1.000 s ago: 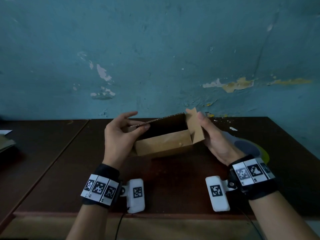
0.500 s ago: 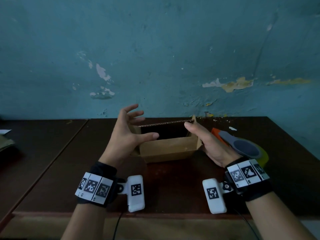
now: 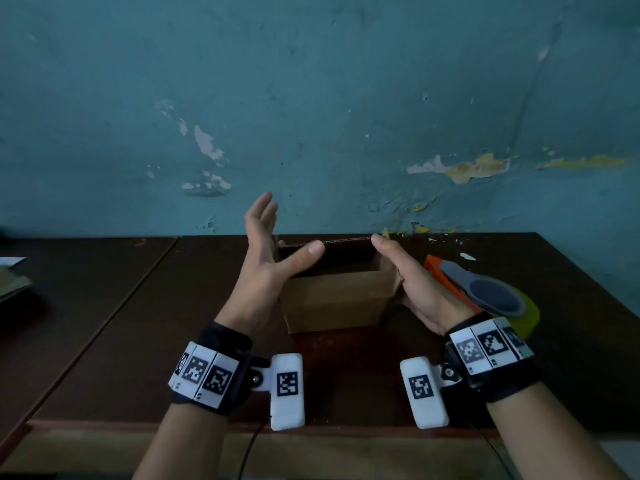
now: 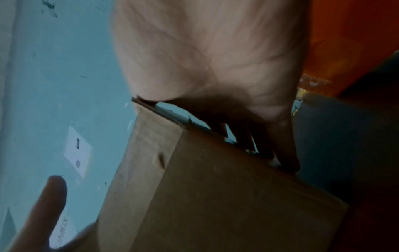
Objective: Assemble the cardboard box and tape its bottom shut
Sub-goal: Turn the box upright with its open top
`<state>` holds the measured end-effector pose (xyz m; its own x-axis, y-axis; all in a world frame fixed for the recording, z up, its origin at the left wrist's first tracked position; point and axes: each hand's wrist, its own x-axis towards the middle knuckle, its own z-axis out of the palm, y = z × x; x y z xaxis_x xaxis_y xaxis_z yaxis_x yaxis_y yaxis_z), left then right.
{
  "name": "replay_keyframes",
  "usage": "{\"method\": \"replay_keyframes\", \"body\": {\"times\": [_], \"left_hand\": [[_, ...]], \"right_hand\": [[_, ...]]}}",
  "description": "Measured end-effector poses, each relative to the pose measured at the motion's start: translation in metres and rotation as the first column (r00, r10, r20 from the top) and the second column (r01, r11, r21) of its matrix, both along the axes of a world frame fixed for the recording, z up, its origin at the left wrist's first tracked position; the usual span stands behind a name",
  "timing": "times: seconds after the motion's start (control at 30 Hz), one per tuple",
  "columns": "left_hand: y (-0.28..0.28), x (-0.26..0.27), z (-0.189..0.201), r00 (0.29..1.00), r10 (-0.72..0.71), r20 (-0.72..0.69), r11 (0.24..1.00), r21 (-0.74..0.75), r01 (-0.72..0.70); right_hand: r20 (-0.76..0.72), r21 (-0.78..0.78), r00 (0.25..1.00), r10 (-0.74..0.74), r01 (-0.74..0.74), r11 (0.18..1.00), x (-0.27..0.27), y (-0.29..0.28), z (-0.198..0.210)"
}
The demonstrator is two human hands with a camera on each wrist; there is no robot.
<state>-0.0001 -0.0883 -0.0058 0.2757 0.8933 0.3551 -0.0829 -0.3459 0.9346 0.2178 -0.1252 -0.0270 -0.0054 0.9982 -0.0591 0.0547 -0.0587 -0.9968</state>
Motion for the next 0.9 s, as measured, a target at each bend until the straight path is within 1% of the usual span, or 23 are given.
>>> {"method": "replay_keyframes", "body": {"times": [0.1,0.17,0.23,0.53,0.7,0.8,0.9], "left_hand": [[0.003,-0.002,-0.004,0.985,0.0,0.174,0.984,-0.178,0.031],[0.006,-0.004,-0.006,0.97,0.009,0.242,0.969,-0.243,0.052],[0.007,-0.004,-0.006,0.958,0.047,0.284,0.96,-0.278,0.036],[0.014,-0.011,-0.009,0.921,0.166,0.353,0.946,-0.322,-0.047],[0.016,-0.013,-0.012,0.91,0.191,0.369,0.942,-0.328,-0.064],[0.017,-0.016,-0.014,0.919,0.182,0.349,0.941,-0.333,-0.06],[0.019,-0.018,-0.017,0.914,0.196,0.356,0.935,-0.348,-0.065]], "right_hand": [[0.003,0.0,0.999,-0.037,0.037,0.999,-0.001,-0.002,0.005],[0.016,-0.005,0.999,-0.03,0.03,1.0,0.0,-0.002,0.005],[0.016,-0.012,0.999,-0.029,0.029,0.999,0.002,-0.001,0.004],[0.009,-0.005,0.998,-0.055,0.055,0.998,0.009,0.003,0.0],[0.034,0.013,0.992,-0.123,0.123,0.992,0.016,0.007,0.001],[-0.033,0.036,0.984,-0.174,0.175,0.984,0.018,0.004,0.004],[-0.076,0.079,0.981,-0.181,0.187,0.979,0.021,0.003,0.005]]}}
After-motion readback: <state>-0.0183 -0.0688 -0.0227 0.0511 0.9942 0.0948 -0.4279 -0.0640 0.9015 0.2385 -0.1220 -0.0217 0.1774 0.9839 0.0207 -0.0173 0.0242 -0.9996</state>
